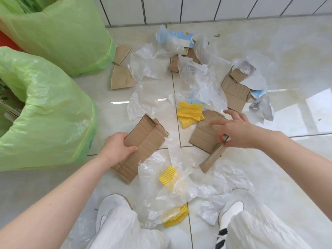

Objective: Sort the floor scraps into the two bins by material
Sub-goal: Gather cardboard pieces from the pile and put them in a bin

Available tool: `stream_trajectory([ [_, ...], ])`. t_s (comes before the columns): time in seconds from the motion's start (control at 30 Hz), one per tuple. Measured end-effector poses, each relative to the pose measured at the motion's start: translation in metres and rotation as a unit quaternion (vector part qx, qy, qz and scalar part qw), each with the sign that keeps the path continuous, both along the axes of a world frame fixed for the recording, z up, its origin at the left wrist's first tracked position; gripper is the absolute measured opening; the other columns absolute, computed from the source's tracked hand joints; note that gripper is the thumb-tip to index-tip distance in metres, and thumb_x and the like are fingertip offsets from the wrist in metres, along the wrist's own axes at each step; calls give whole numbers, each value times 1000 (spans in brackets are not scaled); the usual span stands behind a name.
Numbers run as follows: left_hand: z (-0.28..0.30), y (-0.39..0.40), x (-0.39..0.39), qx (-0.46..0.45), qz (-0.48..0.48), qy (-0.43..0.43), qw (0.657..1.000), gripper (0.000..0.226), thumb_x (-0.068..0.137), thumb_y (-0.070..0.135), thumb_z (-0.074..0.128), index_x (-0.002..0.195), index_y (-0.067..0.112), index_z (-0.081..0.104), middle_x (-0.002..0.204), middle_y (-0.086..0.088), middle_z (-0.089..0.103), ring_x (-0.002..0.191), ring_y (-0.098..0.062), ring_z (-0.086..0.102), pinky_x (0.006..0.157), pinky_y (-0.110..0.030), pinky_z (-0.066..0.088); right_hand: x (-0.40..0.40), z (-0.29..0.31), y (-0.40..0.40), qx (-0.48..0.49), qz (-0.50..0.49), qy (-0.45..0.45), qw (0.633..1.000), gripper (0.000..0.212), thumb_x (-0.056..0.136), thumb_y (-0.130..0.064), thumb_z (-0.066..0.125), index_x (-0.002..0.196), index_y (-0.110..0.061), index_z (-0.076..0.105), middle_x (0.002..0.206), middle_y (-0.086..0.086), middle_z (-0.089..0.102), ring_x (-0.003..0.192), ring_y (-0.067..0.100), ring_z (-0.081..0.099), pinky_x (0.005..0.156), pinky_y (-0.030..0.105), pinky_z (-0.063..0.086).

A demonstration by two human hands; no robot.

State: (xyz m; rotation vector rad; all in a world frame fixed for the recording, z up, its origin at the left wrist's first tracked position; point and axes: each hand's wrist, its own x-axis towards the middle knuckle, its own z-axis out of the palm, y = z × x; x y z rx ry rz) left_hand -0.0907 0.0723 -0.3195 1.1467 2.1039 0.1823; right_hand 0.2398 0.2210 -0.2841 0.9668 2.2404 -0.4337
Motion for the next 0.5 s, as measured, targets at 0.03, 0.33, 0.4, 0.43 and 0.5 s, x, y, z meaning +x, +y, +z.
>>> stream_trajectory([
  [0.03,0,0,0,4,-2,-4,1000,27,77,24,75,101,15,69,94,-2,71,89,-22,64,80,-35,53,-2,0,1,21,23,0,1000,12,85,-22,62,84,-32,55,153,-20,21,144,34,1,114,47,10],
  [0.33,6,2,1,53,-30,27,998,24,77,24,75,88,9,60,90,-7,54,86,-27,54,77,-39,46,-33,-10,3,88,172,11,981,41,90,-11,49,126,-30,41,158,-13,8,143,33,7,109,43,23],
  [0.4,8,3,1,58,-32,26,997,25,77,23,75,89,8,60,91,-8,54,88,-27,52,78,-39,45,-30,-12,4,94,200,24,975,63,85,-1,46,136,-34,29,158,-13,7,143,34,8,108,43,24],
  [0.43,9,3,1,58,-33,24,997,25,77,22,75,90,8,60,92,-8,54,89,-27,52,79,-39,45,-28,-12,4,99,215,21,971,73,84,0,46,142,-36,21,158,-12,6,143,34,8,107,43,25],
  [0.5,9,2,-1,57,-32,20,998,25,77,22,74,91,8,60,93,-8,54,92,-27,52,80,-38,44,-22,-14,6,119,255,-10,959,83,86,-5,48,147,-39,4,159,-7,1,144,37,7,106,43,27],
])
